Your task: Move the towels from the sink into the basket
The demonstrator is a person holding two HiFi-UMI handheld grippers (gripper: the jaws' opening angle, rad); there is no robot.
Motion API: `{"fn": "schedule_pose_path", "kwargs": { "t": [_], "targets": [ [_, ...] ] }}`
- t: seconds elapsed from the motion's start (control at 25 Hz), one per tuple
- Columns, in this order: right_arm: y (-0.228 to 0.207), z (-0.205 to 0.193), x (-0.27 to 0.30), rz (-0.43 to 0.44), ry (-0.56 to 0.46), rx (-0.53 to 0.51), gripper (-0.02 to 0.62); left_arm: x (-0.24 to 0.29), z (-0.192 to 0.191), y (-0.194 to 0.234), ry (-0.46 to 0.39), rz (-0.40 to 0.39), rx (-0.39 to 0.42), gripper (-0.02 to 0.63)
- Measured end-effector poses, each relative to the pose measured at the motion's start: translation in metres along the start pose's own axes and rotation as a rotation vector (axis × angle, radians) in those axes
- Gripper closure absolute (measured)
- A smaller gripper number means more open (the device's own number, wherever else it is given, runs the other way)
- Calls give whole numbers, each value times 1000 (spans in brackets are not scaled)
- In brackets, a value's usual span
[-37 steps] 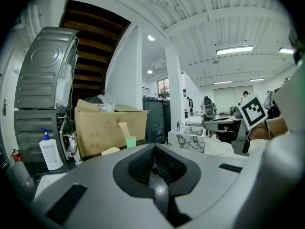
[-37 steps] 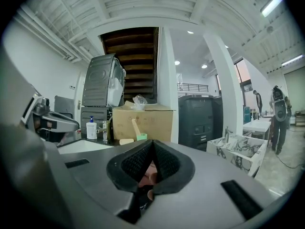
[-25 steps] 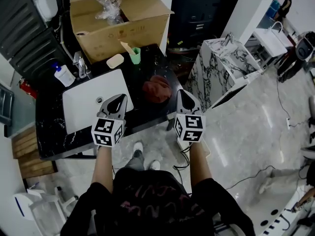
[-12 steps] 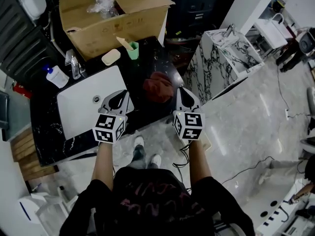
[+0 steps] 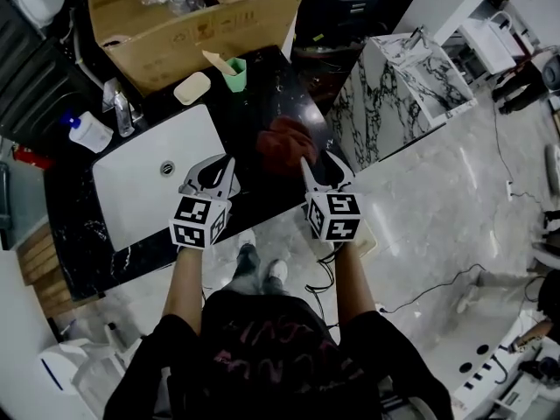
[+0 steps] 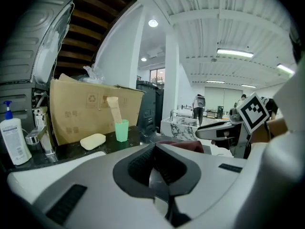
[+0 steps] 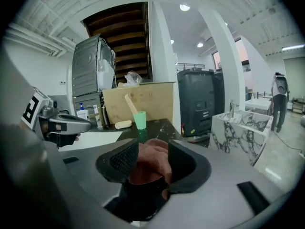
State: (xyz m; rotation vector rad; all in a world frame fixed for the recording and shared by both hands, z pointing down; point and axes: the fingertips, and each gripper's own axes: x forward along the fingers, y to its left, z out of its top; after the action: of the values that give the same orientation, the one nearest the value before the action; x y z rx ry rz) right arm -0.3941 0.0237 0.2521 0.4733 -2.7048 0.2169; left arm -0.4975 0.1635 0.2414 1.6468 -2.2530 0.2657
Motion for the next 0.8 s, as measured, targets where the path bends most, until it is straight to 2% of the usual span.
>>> {"fn": "schedule_pose_path", "kwargs": {
  "t": [0.12,0.28,0.4,0.48,0.8],
  "targets": [
    [11,-13,15,30,46,1,323,3,-8,6,17,-3,-8,589],
    [12,-30,31,17,102,5,284,7,-15,13,33,-3,-13,589],
    [11,-40,40,14,136,16,281,8,-17,19,39,-3,-16,589],
    [10,-45,43,3,153,24,292,10,-19,21,44,-4,-17,589],
    [1,-46,45,-50,144,31,435,15,-22,23,55,-16,-13,589]
  ]
}}
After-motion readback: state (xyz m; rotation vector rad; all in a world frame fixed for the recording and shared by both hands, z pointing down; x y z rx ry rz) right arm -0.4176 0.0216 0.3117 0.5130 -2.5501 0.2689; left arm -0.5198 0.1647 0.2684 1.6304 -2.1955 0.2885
